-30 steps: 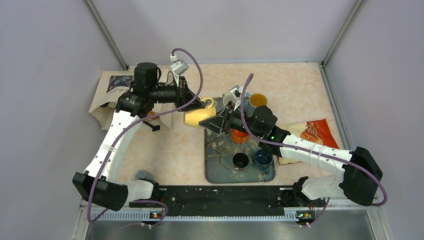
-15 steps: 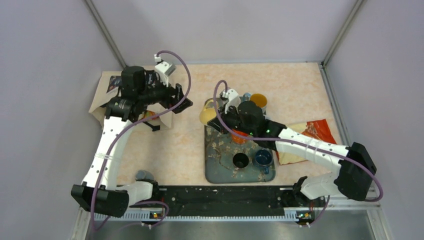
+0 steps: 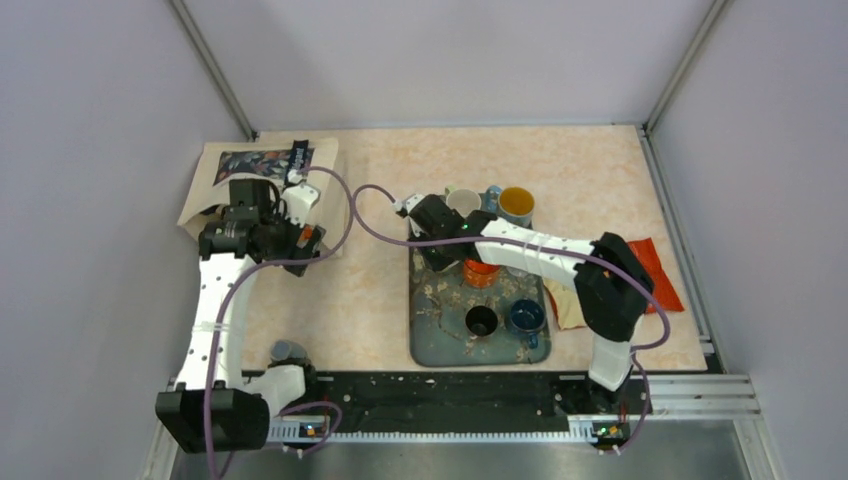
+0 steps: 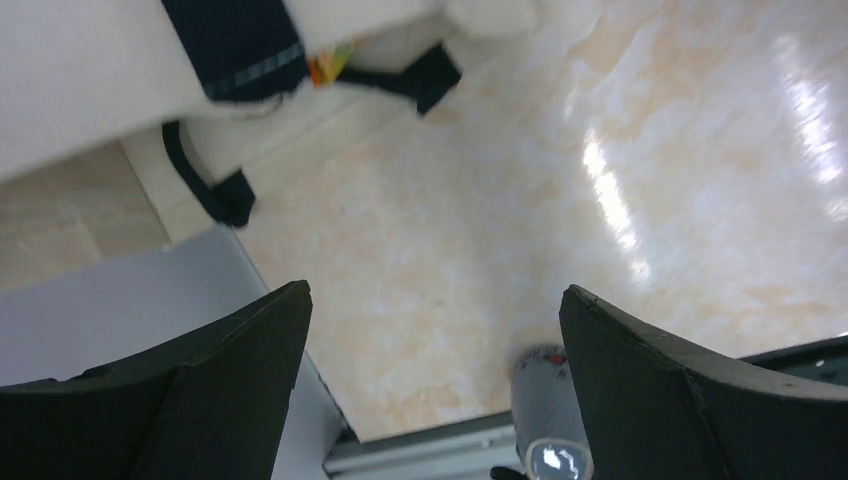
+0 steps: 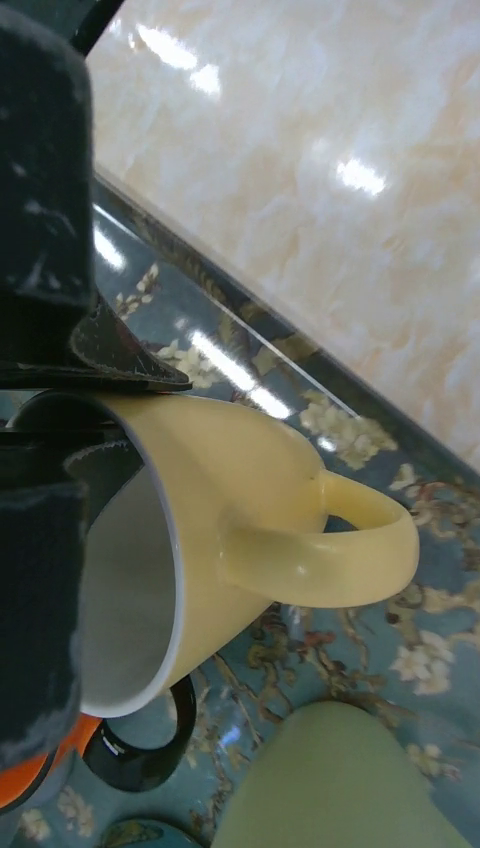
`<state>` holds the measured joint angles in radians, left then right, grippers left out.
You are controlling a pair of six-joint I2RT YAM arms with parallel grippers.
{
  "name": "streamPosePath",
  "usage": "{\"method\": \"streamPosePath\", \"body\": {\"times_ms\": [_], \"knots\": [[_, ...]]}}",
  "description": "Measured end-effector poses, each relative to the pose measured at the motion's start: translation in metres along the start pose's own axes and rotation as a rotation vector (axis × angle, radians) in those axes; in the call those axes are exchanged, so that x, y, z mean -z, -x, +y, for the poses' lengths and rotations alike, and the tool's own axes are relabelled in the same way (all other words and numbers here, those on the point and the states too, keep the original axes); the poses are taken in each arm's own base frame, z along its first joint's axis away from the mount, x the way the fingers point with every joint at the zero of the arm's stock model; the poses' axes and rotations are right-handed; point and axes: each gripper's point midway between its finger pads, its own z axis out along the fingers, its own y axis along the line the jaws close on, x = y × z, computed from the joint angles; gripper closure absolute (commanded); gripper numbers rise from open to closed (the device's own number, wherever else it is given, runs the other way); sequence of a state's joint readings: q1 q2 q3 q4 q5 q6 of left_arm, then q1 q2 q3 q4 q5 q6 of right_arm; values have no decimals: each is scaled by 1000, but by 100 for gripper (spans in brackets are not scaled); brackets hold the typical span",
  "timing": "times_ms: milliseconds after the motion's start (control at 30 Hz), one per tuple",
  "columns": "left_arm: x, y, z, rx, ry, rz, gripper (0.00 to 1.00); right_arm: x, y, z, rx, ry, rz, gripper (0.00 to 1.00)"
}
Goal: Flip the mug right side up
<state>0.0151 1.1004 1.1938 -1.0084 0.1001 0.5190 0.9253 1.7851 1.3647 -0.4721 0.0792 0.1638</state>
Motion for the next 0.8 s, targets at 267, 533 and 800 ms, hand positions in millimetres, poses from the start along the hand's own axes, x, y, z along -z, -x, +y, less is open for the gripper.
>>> {"method": "streamPosePath", "body": {"times_ms": [267, 533, 800], "knots": [[4, -74, 11, 22, 34, 212, 3, -23, -2, -4, 23, -53, 132, 100], [14, -107, 1, 52, -37, 308, 7, -30, -4, -6, 43, -71, 193, 66], [10, -130, -37, 74, -211, 358, 8, -38, -7, -8, 61, -86, 228, 49]]}}
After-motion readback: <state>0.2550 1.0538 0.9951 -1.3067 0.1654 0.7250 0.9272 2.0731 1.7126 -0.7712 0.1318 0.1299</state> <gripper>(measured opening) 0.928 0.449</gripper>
